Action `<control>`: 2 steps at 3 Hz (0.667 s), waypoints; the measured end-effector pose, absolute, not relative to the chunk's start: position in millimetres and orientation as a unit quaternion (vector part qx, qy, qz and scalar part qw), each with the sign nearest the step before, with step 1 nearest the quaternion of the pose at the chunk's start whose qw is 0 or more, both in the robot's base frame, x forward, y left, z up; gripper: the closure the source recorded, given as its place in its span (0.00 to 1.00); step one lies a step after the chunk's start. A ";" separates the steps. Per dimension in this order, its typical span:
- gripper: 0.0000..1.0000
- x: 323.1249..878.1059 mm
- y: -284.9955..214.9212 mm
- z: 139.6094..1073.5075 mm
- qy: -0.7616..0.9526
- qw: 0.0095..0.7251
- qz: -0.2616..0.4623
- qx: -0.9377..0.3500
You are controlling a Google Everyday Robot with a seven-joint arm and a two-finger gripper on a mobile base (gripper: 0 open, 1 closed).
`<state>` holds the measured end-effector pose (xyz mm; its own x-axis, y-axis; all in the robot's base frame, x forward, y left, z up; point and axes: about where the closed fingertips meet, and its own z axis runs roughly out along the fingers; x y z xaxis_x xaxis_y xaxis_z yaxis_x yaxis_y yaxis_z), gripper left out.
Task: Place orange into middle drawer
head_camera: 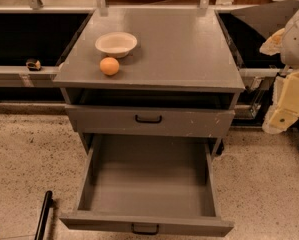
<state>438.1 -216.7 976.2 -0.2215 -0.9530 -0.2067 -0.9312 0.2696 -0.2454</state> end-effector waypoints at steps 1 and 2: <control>0.00 438.2 -216.6 976.2 0.781 0.159 -0.034 -0.603; 0.00 481.6 -185.1 975.8 0.759 0.168 -0.028 -0.629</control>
Offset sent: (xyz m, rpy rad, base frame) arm 0.1460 0.1054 -0.0050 0.0353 -0.0187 0.2376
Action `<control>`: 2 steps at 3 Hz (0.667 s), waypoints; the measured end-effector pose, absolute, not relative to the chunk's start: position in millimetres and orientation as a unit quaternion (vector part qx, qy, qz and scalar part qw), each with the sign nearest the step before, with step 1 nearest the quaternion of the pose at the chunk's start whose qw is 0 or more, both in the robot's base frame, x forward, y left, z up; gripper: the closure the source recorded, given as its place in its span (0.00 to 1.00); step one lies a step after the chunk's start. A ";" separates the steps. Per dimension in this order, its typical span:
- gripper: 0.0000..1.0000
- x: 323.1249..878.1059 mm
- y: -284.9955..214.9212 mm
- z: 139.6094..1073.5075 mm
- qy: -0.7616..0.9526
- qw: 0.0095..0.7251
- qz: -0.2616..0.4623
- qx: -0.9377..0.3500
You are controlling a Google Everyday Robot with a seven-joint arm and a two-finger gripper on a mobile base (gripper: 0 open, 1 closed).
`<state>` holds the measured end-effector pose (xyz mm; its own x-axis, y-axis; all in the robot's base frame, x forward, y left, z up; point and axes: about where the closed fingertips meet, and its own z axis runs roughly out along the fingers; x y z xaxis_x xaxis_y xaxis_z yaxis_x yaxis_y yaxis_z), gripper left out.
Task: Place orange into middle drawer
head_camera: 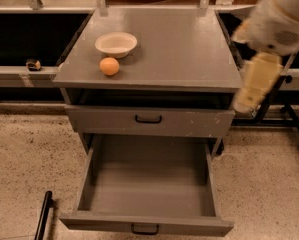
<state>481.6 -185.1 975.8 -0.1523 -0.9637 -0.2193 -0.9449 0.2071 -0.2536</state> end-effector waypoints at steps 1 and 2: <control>0.00 596.4 -91.3 950.4 0.708 0.173 0.003 -0.685; 0.00 662.2 15.0 925.6 0.661 0.198 0.054 -0.721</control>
Offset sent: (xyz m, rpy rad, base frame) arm 0.2620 0.3289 -0.0593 0.2485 0.0283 0.4615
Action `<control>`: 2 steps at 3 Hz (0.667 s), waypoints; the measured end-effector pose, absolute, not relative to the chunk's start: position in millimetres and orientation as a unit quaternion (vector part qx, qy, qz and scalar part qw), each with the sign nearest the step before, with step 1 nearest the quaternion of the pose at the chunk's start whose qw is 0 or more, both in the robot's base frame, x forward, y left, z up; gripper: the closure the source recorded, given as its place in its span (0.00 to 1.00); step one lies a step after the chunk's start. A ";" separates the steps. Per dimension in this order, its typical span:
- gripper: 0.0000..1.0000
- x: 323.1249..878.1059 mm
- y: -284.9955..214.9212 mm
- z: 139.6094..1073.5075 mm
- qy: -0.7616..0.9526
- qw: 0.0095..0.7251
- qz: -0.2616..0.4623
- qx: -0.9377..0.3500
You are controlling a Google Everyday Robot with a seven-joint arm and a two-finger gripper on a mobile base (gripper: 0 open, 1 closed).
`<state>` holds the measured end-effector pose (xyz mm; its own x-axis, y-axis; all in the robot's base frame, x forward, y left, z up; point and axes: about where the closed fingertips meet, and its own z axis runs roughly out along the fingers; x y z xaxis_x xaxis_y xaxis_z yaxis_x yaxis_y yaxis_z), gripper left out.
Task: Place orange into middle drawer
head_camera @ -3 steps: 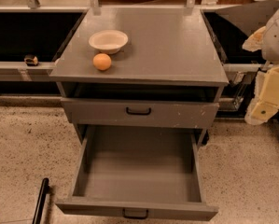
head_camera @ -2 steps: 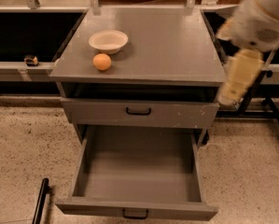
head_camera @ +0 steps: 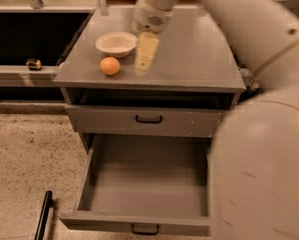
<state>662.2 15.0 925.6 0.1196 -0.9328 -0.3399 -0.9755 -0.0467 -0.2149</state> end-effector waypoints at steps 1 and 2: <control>0.00 683.0 42.4 932.4 0.651 0.223 0.059 -0.723; 0.00 682.8 40.6 933.8 0.652 0.224 0.058 -0.722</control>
Offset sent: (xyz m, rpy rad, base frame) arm 0.0212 0.0317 0.0022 0.0402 -0.0207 0.0235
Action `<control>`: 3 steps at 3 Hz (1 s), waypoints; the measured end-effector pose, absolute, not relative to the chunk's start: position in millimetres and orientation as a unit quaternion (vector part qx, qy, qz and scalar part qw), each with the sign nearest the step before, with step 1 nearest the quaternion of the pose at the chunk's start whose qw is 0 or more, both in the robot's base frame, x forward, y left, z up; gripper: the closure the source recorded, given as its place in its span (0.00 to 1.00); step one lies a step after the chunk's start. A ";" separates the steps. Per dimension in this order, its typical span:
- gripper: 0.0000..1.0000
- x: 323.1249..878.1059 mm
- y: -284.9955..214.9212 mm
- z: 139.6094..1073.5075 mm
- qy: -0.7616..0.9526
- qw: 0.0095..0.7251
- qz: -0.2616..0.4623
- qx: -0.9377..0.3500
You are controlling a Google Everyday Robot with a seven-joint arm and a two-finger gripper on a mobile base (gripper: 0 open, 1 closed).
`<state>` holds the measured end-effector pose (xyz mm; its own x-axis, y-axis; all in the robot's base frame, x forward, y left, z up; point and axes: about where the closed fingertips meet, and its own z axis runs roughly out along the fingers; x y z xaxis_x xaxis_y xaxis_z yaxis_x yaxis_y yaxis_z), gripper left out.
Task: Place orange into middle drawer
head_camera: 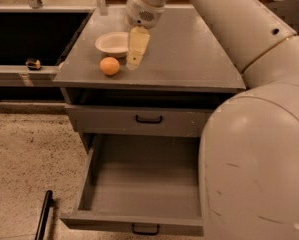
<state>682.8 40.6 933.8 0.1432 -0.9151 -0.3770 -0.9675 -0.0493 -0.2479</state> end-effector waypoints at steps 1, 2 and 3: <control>0.00 680.9 64.3 906.6 0.644 0.202 0.080 -0.733; 0.00 681.1 88.8 886.1 0.632 0.211 0.093 -0.740; 0.04 684.3 108.9 868.7 0.628 0.226 0.104 -0.738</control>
Offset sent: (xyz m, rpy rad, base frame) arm -0.0028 0.0798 -0.0682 0.0678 0.0338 0.1039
